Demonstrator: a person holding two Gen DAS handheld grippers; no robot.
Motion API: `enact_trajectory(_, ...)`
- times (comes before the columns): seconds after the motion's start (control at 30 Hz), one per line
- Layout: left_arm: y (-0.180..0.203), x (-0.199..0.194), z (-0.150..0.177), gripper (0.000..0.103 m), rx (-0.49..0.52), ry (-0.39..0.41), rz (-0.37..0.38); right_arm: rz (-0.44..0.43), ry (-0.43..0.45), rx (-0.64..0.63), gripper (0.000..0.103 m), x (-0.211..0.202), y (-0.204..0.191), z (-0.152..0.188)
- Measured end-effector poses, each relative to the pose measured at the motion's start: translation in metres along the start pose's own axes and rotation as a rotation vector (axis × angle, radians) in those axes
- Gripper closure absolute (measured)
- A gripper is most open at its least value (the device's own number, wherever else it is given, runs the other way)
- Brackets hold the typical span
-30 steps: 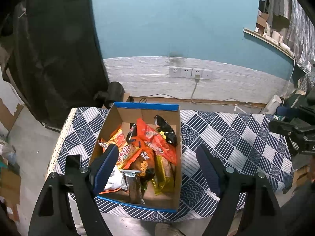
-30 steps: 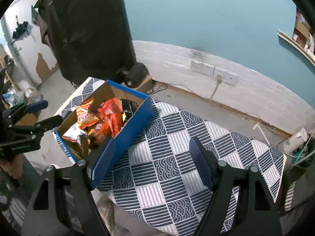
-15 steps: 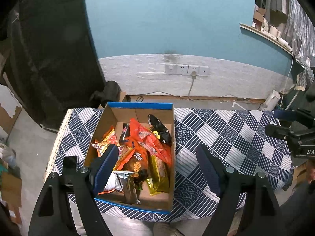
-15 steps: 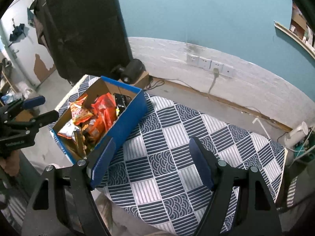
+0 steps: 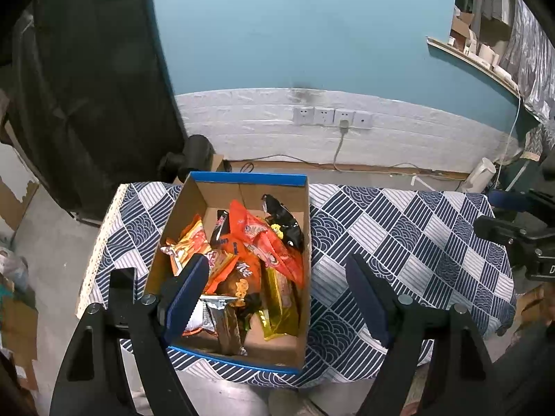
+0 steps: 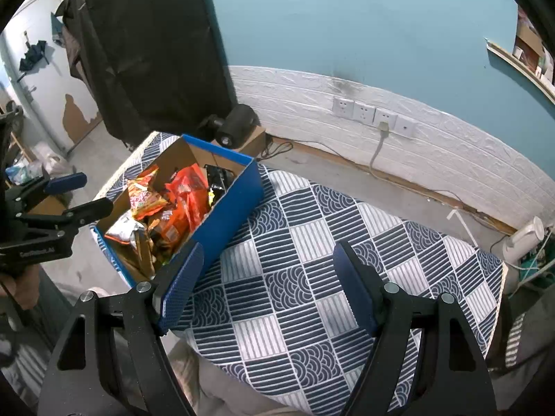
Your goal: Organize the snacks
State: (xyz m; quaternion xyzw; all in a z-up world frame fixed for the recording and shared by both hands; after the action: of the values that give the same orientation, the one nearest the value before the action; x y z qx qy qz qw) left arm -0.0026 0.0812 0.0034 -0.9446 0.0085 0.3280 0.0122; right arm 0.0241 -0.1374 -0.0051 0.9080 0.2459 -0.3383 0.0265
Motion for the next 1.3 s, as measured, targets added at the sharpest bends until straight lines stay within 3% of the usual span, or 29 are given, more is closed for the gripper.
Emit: enact_trajectory(1.3, 0.0008, 0.0016, 0.0027, 0.021, 0.007, -0.011, -0.003, 0.003, -0.004, -0.002, 0.026, -0.0017, 0.002, 0.0009)
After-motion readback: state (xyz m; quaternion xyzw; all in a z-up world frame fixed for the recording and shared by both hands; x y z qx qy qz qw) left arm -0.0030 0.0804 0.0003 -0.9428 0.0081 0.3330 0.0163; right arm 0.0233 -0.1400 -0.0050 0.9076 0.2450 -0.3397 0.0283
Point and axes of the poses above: each gripper's, at about its wrist camera, not at the fingertips, and x roughly the way its jaws point, y to its right, z to its underside, the point moved 3 cm from there along x, roughly the way its jaws point, and after that the axes turned 13 degrees about y, right-handed, at the moved point
